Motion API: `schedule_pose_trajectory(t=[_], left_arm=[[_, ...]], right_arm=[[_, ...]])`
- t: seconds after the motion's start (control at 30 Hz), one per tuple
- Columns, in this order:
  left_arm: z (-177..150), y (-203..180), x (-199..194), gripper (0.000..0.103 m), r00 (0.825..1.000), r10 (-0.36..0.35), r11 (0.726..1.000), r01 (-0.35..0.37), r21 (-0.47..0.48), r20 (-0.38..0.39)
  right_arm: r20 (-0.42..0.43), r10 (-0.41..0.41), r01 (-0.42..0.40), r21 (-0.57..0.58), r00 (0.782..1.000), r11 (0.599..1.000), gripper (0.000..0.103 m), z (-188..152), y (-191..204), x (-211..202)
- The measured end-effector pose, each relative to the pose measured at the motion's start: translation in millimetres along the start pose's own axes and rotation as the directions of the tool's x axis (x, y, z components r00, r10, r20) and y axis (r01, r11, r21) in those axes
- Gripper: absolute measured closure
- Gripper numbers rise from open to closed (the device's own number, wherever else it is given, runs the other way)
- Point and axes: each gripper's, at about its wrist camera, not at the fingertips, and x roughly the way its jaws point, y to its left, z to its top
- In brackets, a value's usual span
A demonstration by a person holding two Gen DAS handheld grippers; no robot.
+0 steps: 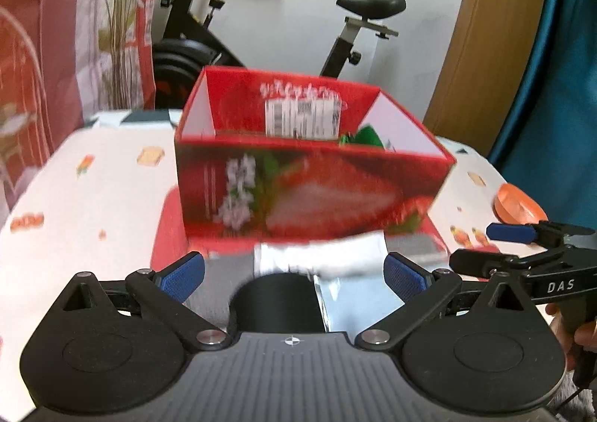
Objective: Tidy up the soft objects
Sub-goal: 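Move both tools toward the blue cotton-pad bag on the table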
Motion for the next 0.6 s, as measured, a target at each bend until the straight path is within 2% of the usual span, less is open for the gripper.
schedule_pose_trajectory(t=[0.2, 0.47, 0.6], left_arm=[[-25, 2, -1, 0.003, 0.998, -0.028, 0.999, 0.025, -0.047, -0.054], [-53, -13, 0, 0.007, 0.986, -0.105, 0.994, 0.1, -0.051, -0.129], [-60, -17, 1, 0.014, 0.976, -0.148, 0.988, 0.141, -0.057, -0.158]], right_arm=[[-0.078, 0.006, -0.003, 0.035, 0.997, 0.999, 0.001, -36, -2, -6], [-0.12, 0.023, -0.018, 0.042, 0.992, 0.999, 0.001, -59, 6, -16], [-0.149, 0.038, -0.03, 0.054, 0.988, 0.998, 0.003, -67, 8, -16]])
